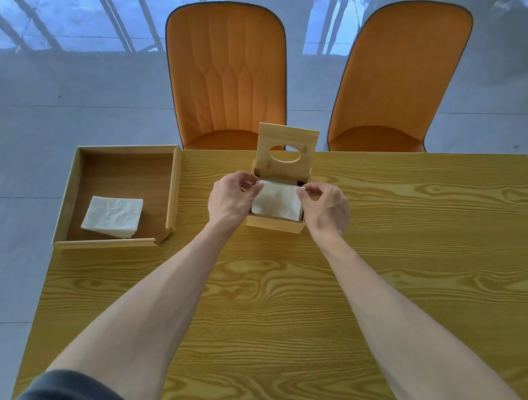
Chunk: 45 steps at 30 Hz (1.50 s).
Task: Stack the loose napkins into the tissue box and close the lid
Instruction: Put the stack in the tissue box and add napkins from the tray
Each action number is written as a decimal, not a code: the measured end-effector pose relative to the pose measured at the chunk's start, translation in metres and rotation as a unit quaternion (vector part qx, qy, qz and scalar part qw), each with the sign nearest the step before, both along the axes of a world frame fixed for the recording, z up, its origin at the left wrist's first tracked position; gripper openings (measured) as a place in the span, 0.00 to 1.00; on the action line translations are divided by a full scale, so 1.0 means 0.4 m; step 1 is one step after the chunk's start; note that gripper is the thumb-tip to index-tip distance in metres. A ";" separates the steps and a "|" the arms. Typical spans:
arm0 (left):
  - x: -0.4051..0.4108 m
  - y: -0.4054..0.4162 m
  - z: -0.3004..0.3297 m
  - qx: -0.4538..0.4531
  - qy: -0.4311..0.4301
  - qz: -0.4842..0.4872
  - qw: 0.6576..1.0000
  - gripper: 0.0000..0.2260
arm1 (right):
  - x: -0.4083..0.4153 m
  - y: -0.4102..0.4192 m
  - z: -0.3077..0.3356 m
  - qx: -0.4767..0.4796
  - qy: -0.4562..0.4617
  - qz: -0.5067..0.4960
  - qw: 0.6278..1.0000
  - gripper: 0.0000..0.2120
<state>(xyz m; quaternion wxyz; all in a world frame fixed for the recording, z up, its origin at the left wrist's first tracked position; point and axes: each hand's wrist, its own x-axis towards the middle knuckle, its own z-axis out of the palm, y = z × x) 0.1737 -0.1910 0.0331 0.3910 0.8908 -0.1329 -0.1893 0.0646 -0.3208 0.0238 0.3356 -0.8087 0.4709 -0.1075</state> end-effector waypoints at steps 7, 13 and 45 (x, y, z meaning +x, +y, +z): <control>0.010 0.015 -0.009 0.012 -0.008 -0.011 1.000 0.13 | 0.002 0.005 -0.017 -0.004 0.012 0.004 1.000 0.12; 0.013 0.083 0.000 0.009 0.014 -0.020 1.000 0.13 | -0.012 0.019 0.000 0.006 0.010 -0.005 1.000 0.16; 0.329 0.689 -0.025 0.090 0.173 0.096 0.976 0.29 | 0.404 0.633 0.022 0.244 0.116 0.136 0.953 0.18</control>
